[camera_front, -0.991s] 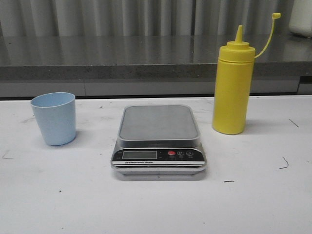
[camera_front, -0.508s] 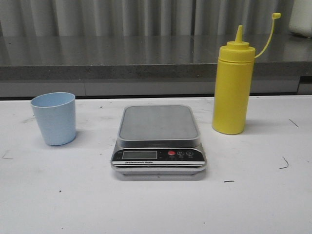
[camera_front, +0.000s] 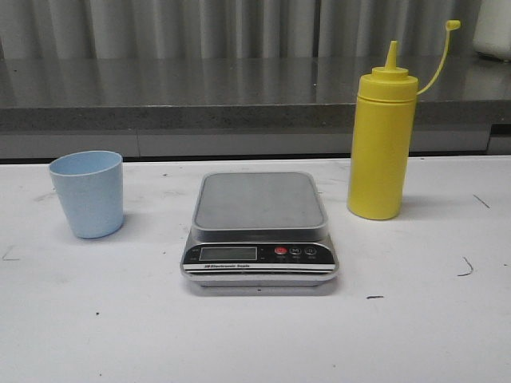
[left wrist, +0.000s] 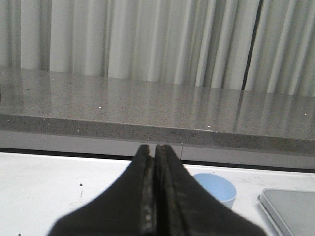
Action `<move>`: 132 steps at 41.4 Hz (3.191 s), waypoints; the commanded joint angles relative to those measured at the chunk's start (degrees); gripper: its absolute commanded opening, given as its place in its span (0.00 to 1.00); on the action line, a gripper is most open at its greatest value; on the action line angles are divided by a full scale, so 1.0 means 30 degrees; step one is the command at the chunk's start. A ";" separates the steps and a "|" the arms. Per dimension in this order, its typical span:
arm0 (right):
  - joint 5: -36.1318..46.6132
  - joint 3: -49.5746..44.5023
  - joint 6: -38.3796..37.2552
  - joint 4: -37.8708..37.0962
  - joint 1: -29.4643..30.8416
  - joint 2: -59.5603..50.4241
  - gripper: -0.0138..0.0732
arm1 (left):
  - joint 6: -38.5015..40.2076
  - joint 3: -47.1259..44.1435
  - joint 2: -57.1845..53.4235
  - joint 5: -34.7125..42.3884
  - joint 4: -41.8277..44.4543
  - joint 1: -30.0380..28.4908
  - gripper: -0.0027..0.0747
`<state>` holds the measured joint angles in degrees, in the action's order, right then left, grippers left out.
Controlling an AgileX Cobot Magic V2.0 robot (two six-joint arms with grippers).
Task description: Pour seasoning into cup on scale with both arms
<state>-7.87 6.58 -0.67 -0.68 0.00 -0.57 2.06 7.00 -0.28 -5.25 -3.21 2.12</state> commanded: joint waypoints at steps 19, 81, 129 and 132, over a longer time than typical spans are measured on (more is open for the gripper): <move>-0.7118 1.0135 0.0222 -0.0184 0.0052 0.6966 0.08 | 0.0003 0.9298 0.6510 -0.7418 0.0703 0.0164 0.01; -0.8485 1.0074 0.0222 -0.0184 0.0052 0.9706 0.74 | 0.0003 1.5657 2.3114 -0.9134 -0.0283 0.2990 0.67; -0.8485 1.0074 0.0222 -0.0184 0.0052 0.9706 0.74 | 0.0003 2.4282 3.5540 -1.1190 0.0589 0.3053 0.13; -0.8485 1.0074 0.0222 -0.0184 0.0052 0.9706 0.74 | 0.0003 2.4314 3.5217 -1.1425 0.0589 0.3053 0.04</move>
<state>-36.95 34.94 -0.67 -0.79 0.00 27.79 2.06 78.14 109.45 -40.16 -1.40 10.98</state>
